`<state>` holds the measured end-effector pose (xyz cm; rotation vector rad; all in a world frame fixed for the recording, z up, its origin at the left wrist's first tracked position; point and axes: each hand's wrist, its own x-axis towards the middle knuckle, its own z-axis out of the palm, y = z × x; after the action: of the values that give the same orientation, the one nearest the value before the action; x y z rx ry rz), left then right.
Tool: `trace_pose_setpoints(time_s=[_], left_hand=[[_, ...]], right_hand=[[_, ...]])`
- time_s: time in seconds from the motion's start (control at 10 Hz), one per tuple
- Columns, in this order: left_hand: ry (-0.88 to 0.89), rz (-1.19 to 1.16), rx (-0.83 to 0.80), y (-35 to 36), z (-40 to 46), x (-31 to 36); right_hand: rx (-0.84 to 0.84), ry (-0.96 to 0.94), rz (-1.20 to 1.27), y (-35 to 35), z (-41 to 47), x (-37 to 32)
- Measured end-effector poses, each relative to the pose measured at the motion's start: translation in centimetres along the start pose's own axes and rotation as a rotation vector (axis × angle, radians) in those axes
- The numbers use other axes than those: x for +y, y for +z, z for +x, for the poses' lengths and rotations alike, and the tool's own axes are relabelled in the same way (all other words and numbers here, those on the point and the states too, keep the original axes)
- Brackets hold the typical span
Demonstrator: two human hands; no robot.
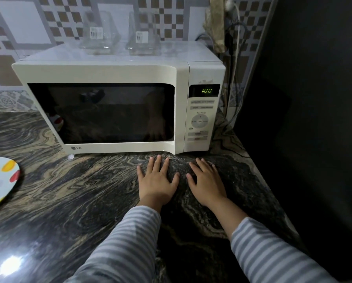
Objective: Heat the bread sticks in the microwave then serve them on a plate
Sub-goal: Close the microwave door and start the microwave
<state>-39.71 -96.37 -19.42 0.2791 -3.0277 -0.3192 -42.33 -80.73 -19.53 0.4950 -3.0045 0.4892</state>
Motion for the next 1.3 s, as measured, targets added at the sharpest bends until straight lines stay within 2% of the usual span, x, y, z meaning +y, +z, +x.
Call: trace_pose_setpoints(time_s=[0.9,1.3], left_hand=[[0.007,-0.071,0.043,0.0,-0.38,-0.4],[0.042,-0.212,0.115,-0.1,-0.57,-0.65]], right_hand=[[0.038,-0.002,0.025,0.13,-0.34,0.14],[-0.005,-0.012,-0.029,-0.08,-0.2,0.13]])
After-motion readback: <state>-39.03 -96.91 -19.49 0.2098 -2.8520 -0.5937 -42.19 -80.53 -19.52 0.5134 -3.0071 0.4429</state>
